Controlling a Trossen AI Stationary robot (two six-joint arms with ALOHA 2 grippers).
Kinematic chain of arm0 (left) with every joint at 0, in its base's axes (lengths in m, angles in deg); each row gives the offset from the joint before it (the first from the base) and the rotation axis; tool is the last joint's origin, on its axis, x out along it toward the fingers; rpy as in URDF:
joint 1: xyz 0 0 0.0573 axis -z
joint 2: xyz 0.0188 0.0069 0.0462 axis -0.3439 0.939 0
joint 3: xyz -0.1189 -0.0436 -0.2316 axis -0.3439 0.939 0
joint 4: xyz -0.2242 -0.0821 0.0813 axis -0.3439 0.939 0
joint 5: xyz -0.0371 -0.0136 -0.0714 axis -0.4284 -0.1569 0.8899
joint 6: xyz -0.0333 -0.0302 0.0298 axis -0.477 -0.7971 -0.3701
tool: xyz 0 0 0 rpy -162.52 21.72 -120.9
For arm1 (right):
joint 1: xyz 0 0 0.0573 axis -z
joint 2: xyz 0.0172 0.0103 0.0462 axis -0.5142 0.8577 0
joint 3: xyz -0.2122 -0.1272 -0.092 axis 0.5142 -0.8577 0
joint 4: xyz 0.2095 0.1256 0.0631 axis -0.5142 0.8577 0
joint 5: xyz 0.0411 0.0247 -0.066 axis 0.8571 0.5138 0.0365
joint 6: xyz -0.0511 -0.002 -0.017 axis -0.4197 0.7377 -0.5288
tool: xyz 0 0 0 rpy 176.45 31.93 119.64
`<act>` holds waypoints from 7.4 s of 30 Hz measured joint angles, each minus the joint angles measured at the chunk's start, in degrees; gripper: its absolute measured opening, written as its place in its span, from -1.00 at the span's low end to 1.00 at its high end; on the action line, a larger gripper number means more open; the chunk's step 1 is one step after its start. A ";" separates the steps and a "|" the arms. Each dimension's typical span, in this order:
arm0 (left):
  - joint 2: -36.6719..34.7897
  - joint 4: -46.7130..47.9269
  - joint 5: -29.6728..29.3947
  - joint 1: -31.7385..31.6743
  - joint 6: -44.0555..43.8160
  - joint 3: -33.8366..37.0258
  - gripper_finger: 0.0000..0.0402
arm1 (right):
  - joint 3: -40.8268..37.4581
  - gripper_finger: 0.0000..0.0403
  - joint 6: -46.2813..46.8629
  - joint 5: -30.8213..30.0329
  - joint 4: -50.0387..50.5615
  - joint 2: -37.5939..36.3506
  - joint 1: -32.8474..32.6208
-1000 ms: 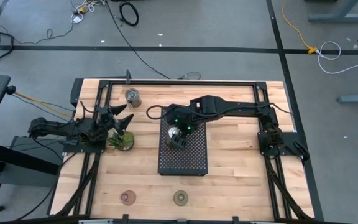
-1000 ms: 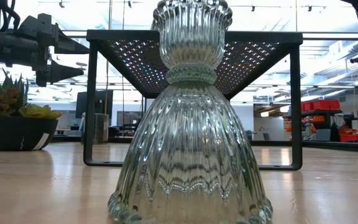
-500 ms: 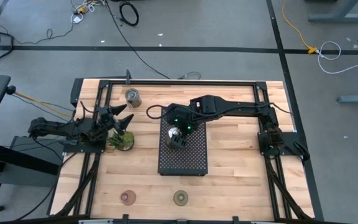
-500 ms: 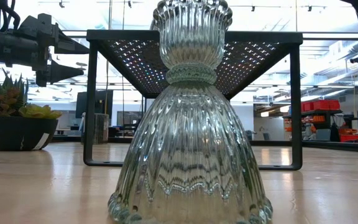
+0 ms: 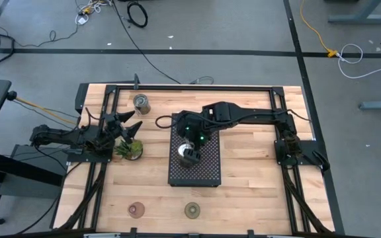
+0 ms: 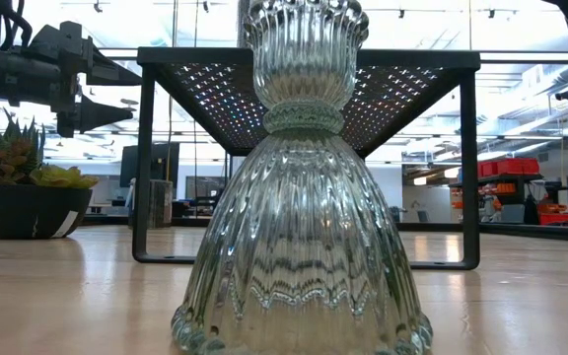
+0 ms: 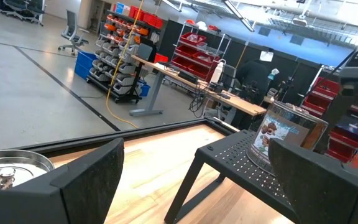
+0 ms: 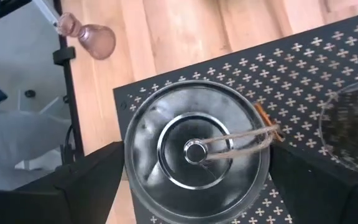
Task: Pick & Place candle stick holders
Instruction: Put the right silver scented candle on the shelf aligned with the silver scented candle, then put the silver scented candle on the shelf aligned with the silver scented candle
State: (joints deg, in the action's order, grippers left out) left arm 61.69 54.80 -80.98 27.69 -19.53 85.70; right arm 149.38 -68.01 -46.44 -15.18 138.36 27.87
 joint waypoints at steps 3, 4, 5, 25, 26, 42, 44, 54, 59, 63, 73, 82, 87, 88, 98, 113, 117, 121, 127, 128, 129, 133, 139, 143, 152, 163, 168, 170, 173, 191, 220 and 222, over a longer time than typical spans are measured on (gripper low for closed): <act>0.00 0.00 0.00 0.00 0.00 0.00 0.99 | 0.08 0.90 0.71 -0.12 -0.25 -0.10 0.22; 0.00 0.02 0.00 0.00 0.00 0.00 0.99 | 0.09 0.90 0.82 -0.08 -0.26 -0.16 0.31; 0.00 0.00 0.00 0.00 0.00 0.00 0.99 | 0.09 0.90 0.85 -0.14 -0.26 -0.17 0.39; 0.00 0.02 0.00 0.00 0.02 0.00 0.99 | 0.09 0.90 3.70 6.84 -0.04 -0.11 -0.27; 0.00 0.02 0.00 0.00 0.02 0.00 0.99 | 0.09 0.90 3.75 6.63 -0.04 -0.11 -0.39; 0.00 0.05 -1.11 0.00 1.55 0.00 0.99 | 0.04 0.90 4.42 8.01 -1.65 -1.70 2.01; 0.00 0.04 -1.10 0.00 1.55 0.00 0.99 | 0.04 0.90 5.25 8.72 -2.51 -2.58 1.53; 0.00 0.10 -1.11 0.00 1.51 0.00 0.99 | 0.04 0.90 7.75 10.29 -3.16 -3.23 -3.04; 0.00 0.10 -1.10 0.00 1.46 0.00 0.99 | 0.04 0.90 9.10 8.39 -2.78 -3.23 -4.25; 0.00 0.09 -1.09 0.00 1.46 0.00 0.99 | 0.04 0.90 10.59 8.38 -2.37 -2.91 -5.25; 0.00 0.09 -1.09 0.00 1.44 0.00 0.99 | -0.10 0.90 14.01 8.80 -4.26 -2.89 -9.57; 0.00 0.07 -1.09 0.00 1.44 0.00 0.99 | -10.84 0.90 19.02 15.46 -22.75 -2.91 -10.62; 0.00 0.07 -1.09 0.00 1.44 0.00 0.99 | -13.91 0.90 21.17 17.83 -27.73 -2.81 -10.46; 0.00 0.07 -1.09 0.00 1.42 0.00 0.99 | -13.99 0.90 21.39 17.86 -27.64 -2.82 -10.47; 0.00 0.08 -1.09 0.00 1.46 0.00 0.99 | -14.03 0.90 20.98 14.78 -25.75 -2.84 -9.26; 0.00 0.09 -1.09 0.00 1.53 0.00 0.99 | -14.03 0.90 16.87 13.83 -22.29 -2.89 -6.13; 0.00 0.09 -1.09 0.00 1.53 0.00 0.99 | -14.03 0.90 15.22 13.84 -21.54 -2.89 -5.21; 0.00 0.09 -1.09 0.00 1.53 0.00 0.99 | -14.03 0.90 13.98 13.84 -20.48 -2.91 -4.24; 0.00 0.09 -1.09 0.00 1.53 0.00 0.99 | -14.03 0.90 12.11 13.56 -18.71 -2.91 -2.69; 0.00 0.09 -1.09 0.00 1.53 0.00 0.99 | -14.03 0.90 11.99 13.35 -18.38 -2.90 -2.47; 0.00 0.09 -1.09 0.00 1.53 0.00 0.99 | -14.03 0.90 11.74 13.27 -18.10 -2.91 -2.23; 0.00 0.09 -1.09 0.00 1.53 0.00 0.99 | -14.03 0.90 11.39 13.41 -17.98 -2.90 -1.70; 0.00 0.09 -1.09 0.00 1.53 0.00 0.99 | -14.03 0.90 11.62 16.21 -18.94 -3.62 -1.60; 0.00 0.11 -1.12 0.00 1.53 0.00 0.99 | -14.05 0.90 12.23 16.39 -21.08 -5.22 -1.52; 0.02 0.11 -1.49 0.00 2.01 0.00 0.99 | -10.01 0.90 11.61 15.85 -24.09 -6.64 2.21; 0.00 -4.10 -4.84 0.00 1.32 0.00 0.99 | -1.55 0.90 7.45 16.35 -25.63 -6.64 10.81; 0.01 -11.32 -18.38 0.00 3.23 -1.58 0.99 | -1.22 0.90 5.55 16.36 -25.24 -6.62 15.48; -0.02 -12.85 -25.00 0.00 8.20 -3.82 0.99 | -1.22 0.90 4.75 16.35 -24.79 -6.62 17.28; 0.00 -12.29 -31.77 -0.02 15.93 -6.66 0.99 | -1.22 0.90 2.88 16.35 -23.51 -6.62 19.80; 3.64 -12.45 -44.87 -3.71 22.86 -28.65 0.99 | -1.22 0.90 -5.61 16.32 -18.25 -6.58 28.60; 41.22 -6.90 -41.56 -5.99 37.00 -51.23 0.99 | -1.22 0.90 -10.92 16.42 -13.71 -6.56 26.51; 44.04 -7.52 -40.11 -8.65 35.59 -51.32 0.99 | -1.22 0.90 -10.91 16.42 -13.68 -6.56 26.30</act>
State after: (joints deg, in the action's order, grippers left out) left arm 105.73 47.29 -121.08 19.03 16.06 34.37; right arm 148.15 -78.92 -30.02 -28.86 131.80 54.17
